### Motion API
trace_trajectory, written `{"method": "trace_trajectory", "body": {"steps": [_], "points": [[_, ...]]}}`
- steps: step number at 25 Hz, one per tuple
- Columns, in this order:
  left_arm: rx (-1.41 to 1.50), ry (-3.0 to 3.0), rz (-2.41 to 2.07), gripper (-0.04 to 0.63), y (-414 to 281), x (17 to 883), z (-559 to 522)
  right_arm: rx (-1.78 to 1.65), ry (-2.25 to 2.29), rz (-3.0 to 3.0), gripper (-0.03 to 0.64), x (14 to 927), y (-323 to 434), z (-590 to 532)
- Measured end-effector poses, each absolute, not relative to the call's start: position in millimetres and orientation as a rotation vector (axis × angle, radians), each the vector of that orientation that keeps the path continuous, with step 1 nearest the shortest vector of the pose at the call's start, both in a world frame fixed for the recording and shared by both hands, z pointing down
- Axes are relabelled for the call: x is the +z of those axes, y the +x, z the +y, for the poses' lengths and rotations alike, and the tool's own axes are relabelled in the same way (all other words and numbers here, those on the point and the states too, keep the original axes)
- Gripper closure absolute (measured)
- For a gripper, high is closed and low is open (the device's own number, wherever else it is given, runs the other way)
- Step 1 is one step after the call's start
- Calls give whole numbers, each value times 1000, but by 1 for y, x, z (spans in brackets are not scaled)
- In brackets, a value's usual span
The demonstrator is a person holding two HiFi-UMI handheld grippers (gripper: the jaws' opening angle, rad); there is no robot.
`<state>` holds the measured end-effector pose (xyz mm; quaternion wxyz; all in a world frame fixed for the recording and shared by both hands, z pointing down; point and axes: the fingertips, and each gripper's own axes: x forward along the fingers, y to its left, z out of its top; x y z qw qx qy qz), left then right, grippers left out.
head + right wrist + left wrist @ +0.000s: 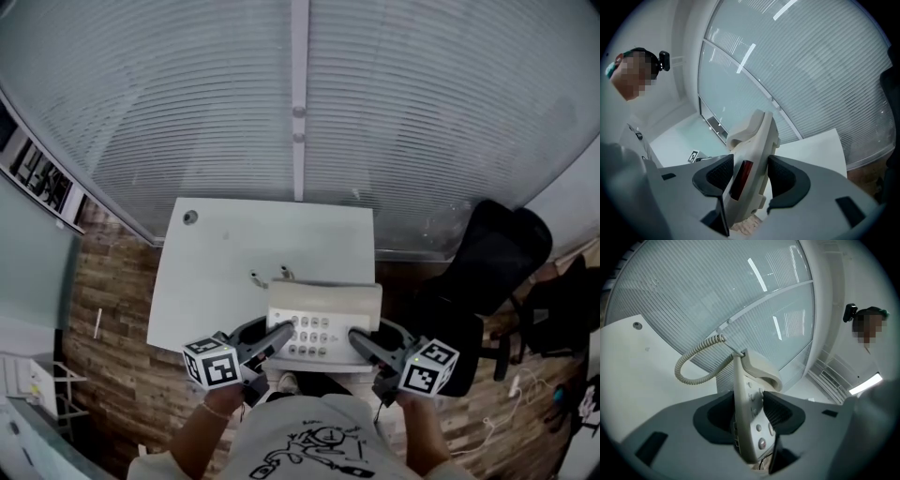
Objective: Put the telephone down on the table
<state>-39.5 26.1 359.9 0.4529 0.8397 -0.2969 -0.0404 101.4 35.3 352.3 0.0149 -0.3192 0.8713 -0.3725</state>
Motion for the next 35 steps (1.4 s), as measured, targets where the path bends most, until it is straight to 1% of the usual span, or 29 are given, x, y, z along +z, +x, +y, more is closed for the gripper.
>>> {"method": "trace_trajectory", "body": {"steps": [6, 14, 35], "points": [[-128, 2063, -745, 414, -15, 366, 3, -1160, -967, 2734, 371, 355, 125, 9], [-133, 2049, -771, 414, -5, 363, -6, -1183, -938, 2744, 371, 354, 135, -2], [-79, 2046, -728, 414, -39, 364, -50, -1208, -997, 2722, 372, 355, 101, -42]]}}
